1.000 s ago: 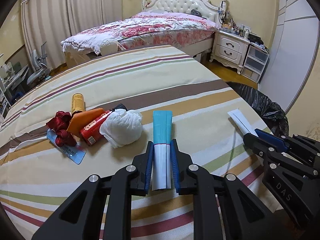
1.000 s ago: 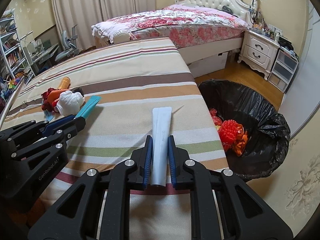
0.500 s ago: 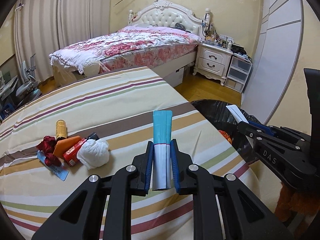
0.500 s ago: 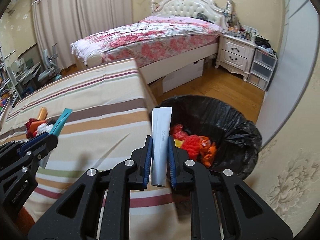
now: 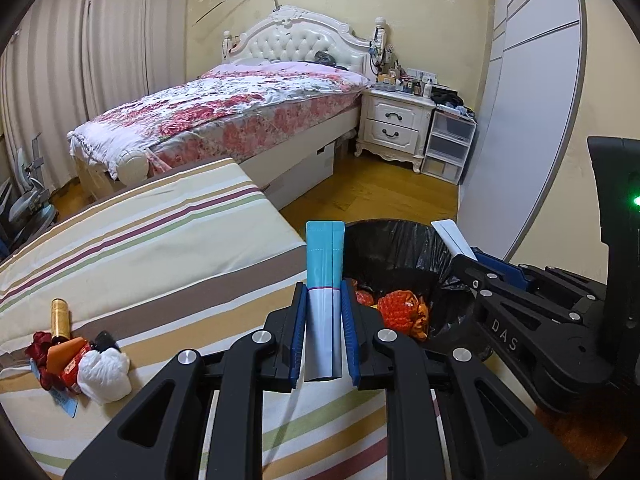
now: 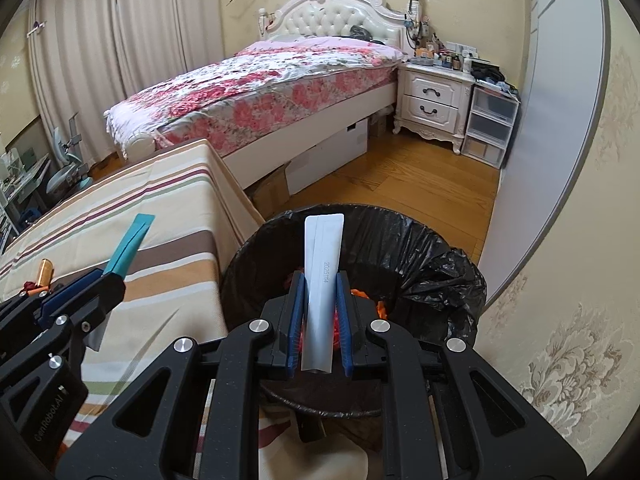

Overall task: Collect trash
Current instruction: 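Carry the white strip and teal box over the trash bin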

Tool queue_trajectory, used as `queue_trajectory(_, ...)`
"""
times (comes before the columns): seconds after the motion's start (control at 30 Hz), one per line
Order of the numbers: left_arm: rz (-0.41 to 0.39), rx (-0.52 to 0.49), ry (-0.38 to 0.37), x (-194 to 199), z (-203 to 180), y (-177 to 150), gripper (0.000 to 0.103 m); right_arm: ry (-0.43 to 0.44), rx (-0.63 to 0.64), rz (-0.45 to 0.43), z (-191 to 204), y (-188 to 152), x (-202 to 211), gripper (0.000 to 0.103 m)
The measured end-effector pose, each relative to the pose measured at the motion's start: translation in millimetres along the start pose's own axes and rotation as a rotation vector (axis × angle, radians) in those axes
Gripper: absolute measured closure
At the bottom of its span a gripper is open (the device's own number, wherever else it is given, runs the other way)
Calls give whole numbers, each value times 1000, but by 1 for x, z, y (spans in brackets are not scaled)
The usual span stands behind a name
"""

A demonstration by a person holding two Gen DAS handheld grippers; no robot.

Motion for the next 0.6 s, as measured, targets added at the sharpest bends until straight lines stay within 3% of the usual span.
queue_trajectory(0.6, 34, -65, 16, -58, -36, 18, 85, -84, -92, 5, -39, 7, -26, 87)
Point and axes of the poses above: each gripper's, at about its wrist camera, not at the fingertips, and x roughly against the way its jaws point, z to its left, y to its top, the point moved 7 cm from there along -x, roughly the way its jaws point, and after that the axes turned 2 degrees about y, right-handed, at the moved point
